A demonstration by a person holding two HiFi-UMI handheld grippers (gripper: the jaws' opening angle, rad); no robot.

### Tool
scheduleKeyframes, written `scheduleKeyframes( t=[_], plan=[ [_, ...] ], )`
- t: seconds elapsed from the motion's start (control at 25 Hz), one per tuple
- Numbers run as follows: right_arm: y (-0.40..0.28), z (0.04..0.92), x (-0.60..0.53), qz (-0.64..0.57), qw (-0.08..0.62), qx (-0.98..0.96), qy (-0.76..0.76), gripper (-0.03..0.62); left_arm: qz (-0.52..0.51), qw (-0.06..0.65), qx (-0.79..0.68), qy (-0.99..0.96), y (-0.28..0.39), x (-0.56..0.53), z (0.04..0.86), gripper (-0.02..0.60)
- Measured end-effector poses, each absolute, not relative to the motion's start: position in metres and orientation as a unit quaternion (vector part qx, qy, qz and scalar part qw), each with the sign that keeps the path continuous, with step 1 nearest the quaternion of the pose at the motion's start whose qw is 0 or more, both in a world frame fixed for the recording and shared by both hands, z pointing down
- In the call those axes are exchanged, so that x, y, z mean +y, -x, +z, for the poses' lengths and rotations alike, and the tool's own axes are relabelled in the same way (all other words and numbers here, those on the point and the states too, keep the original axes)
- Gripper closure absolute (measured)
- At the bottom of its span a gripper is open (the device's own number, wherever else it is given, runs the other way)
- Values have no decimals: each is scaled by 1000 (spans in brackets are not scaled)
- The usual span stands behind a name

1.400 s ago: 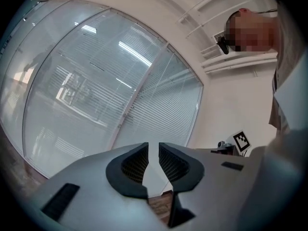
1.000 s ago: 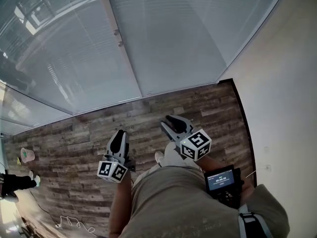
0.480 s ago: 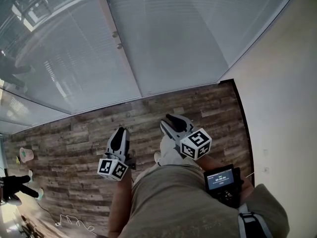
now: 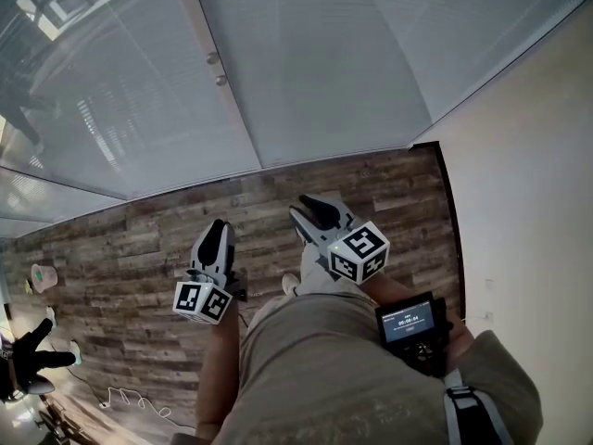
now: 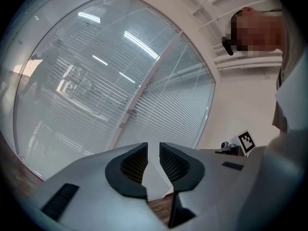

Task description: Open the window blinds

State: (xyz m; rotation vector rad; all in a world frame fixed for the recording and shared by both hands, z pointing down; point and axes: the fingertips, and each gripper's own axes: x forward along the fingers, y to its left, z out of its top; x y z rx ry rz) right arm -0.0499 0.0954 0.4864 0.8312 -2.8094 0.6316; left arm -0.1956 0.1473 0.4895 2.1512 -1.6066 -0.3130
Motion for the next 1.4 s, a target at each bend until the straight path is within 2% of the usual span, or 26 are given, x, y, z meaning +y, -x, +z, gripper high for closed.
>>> scheduleKeyframes(
  t=[0.48,0.76,1.4],
  plan=[
    [60,497,122,215,68,-935,-272,485,-110,225,-575,-779,195,177,502,511],
    [58,488,99,213,55,-937,-270,485,-104,223,-586,-772,200,163,496,512],
    [4,472,57,211,73,-939,-260,485,-105,233,-582,-772,132,115,483,511]
  ],
)
